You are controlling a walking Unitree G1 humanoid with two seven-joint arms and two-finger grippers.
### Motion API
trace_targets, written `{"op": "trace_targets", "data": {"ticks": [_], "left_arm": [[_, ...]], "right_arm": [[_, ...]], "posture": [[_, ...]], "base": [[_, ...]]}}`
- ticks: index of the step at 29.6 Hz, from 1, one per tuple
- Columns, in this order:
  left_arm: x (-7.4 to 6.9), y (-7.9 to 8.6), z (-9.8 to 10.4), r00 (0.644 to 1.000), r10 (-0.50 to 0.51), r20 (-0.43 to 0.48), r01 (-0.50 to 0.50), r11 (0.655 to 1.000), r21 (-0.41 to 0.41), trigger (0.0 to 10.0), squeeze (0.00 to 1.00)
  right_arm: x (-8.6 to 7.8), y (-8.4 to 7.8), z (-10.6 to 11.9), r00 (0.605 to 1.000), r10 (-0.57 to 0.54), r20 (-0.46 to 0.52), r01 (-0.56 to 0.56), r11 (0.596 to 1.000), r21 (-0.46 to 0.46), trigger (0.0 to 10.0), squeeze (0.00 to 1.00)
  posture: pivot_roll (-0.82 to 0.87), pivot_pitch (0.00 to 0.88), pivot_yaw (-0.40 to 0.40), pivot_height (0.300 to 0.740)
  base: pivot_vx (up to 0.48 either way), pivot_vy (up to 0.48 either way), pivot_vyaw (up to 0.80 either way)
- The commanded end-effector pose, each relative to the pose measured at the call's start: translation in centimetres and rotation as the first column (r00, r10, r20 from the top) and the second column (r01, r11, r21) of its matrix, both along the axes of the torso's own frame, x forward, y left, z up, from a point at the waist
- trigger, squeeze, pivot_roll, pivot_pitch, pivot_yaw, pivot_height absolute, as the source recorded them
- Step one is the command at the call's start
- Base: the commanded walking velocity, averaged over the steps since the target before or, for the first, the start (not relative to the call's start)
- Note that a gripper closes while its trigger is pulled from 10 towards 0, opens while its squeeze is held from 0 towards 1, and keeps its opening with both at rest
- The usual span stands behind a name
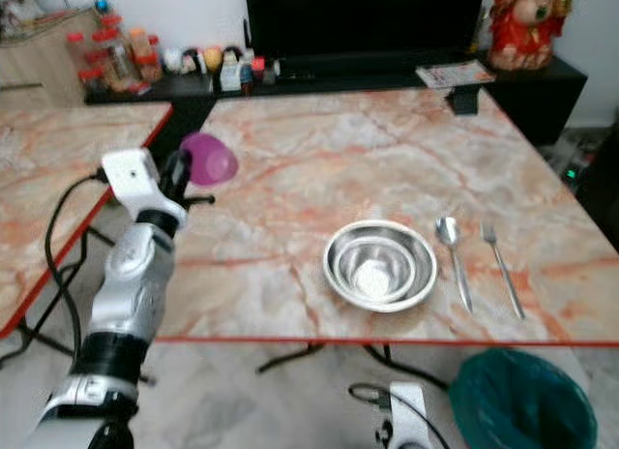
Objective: Setting the table
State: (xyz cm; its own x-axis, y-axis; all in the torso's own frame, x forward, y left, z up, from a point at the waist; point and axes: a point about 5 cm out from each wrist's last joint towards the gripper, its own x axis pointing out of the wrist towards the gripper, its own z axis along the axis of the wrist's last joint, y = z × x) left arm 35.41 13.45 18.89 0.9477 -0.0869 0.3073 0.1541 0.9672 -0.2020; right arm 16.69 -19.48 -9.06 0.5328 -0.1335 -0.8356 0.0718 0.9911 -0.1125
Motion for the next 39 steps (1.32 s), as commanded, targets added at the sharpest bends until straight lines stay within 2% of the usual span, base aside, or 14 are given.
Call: {"op": "trace_targets", "data": {"ticks": [1, 9, 11, 12, 13, 14, 18, 29, 33, 39], "left_arm": [[0.0, -0.2, 0.3, 1.0, -0.027, 0.001, 0.027, 1.0, 0.01, 10.0, 0.0], [-0.4, -1.1, -1.1, 0.977, -0.19, -0.095, 0.196, 0.979, 0.063, 10.0, 0.0], [-1.0, -2.2, -2.0, 0.936, -0.317, -0.153, 0.333, 0.939, 0.088, 10.0, 0.0], [-1.5, -2.9, -2.8, 0.903, -0.382, -0.196, 0.412, 0.899, 0.145, 10.0, 0.0], [-1.9, -3.3, -3.4, 0.88, -0.418, -0.226, 0.46, 0.869, 0.184, 10.0, 0.0], [-2.2, -3.5, -3.8, 0.865, -0.437, -0.248, 0.485, 0.855, 0.183, 10.0, 0.0], [-2.4, -3.5, -4.1, 0.846, -0.461, -0.267, 0.508, 0.849, 0.143, 10.0, 0.0], [-0.9, -3.8, -3.1, 0.856, -0.401, -0.325, 0.479, 0.853, 0.208, 10.0, 0.0], [-0.1, -3.8, -3.7, 0.838, -0.358, -0.411, 0.473, 0.853, 0.22, 10.0, 0.0], [0.4, -4.0, -3.8, 0.834, -0.339, -0.435, 0.467, 0.853, 0.232, 10.0, 0.0]], "right_arm": [[0.0, -0.1, 0.0, 1.0, 0.004, -0.01, -0.004, 1.0, -0.013, 10.0, 0.0], [-0.2, 0.1, -0.1, 1.0, 0.016, -0.019, -0.016, 1.0, -0.013, 10.0, 0.0], [-0.3, 0.2, -0.2, 1.0, 0.016, -0.022, -0.016, 1.0, -0.014, 10.0, 0.0], [-0.3, 0.2, -0.2, 0.999, 0.02, -0.026, -0.02, 1.0, -0.016, 10.0, 0.0], [-0.4, 0.3, -0.2, 0.999, 0.022, -0.03, -0.023, 1.0, -0.018, 10.0, 0.0], [-0.5, 0.3, -0.3, 0.999, 0.025, -0.034, -0.025, 1.0, -0.019, 10.0, 0.0], [-0.7, 0.5, -0.4, 0.998, 0.049, -0.045, -0.051, 0.998, -0.033, 10.0, 0.0], [-1.4, 1.7, -0.8, 0.997, 0.054, -0.059, -0.055, 0.998, -0.02, 10.0, 0.0], [-1.8, 1.6, -0.9, 0.997, 0.039, -0.067, -0.041, 0.999, -0.022, 10.0, 0.0], [-2.0, 1.5, -1.0, 0.997, 0.033, -0.069, -0.034, 0.999, -0.025, 10.0, 0.0]], "posture": [[0.02, 0.004, 0.055, 0.74], [0.02, 0.005, 0.064, 0.74], [0.03, 0.007, 0.065, 0.74], [0.02, 0.008, 0.066, 0.74], [0.02, 0.008, 0.067, 0.74], [0.02, 0.005, 0.07, 0.74], [0.02, 0.001, 0.081, 0.74], [0.01, 0.002, 0.125, 0.74], [0.01, 0.001, 0.135, 0.74], [0.01, 0.001, 0.138, 0.74]], "base": [[0.439, 0.0, 0.0], [0.086, 0.0, 0.0], [0.0, 0.0, 0.0], [0.0, 0.0, 0.0], [0.0, 0.0, 0.0], [0.0, 0.0, 0.0], [0.0, 0.0, 0.0], [0.0, 0.0, 0.0], [0.0, 0.0, 0.0], [0.0, 0.0, 0.0]]}}
